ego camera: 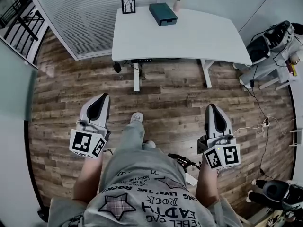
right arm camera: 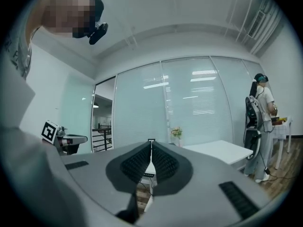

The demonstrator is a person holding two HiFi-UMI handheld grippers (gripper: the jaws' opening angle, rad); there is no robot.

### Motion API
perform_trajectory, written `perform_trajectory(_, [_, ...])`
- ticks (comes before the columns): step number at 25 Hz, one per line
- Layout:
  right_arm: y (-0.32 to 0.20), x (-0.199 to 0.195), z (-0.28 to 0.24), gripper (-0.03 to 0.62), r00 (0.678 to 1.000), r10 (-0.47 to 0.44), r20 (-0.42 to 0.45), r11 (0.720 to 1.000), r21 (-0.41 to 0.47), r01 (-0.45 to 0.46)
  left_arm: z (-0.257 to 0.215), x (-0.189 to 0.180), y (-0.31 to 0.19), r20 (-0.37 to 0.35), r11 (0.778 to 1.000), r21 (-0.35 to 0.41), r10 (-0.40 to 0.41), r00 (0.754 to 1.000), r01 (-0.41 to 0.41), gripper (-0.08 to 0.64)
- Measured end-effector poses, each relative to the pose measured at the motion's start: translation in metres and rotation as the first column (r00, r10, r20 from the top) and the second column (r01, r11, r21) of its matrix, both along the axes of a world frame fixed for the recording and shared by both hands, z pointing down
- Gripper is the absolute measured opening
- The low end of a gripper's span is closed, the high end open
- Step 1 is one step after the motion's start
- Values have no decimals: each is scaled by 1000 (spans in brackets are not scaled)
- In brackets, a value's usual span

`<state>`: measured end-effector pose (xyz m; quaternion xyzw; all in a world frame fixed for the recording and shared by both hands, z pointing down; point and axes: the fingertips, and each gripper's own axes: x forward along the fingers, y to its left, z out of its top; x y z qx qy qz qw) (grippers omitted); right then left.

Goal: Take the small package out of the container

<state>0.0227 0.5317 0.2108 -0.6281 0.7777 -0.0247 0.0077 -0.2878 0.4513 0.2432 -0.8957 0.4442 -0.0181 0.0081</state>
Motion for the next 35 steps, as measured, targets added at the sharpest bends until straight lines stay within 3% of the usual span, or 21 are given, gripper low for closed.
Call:
perform_trajectory(10, [-50, 10, 3, 15, 1000, 12, -15, 1000, -3, -12, 9, 25, -68, -27, 998, 17, 59, 998, -58, 11])
perform_trajectory(23, [-198, 23, -3, 16, 999, 50, 11, 999, -10, -50, -10, 60, -245, -37, 990, 37, 141, 989, -140, 11])
perform_trajectory(35, [-297, 20, -4, 17, 995, 100, 10, 995, -22, -100, -4, 75, -353, -39, 974, 23, 228, 973, -227, 11])
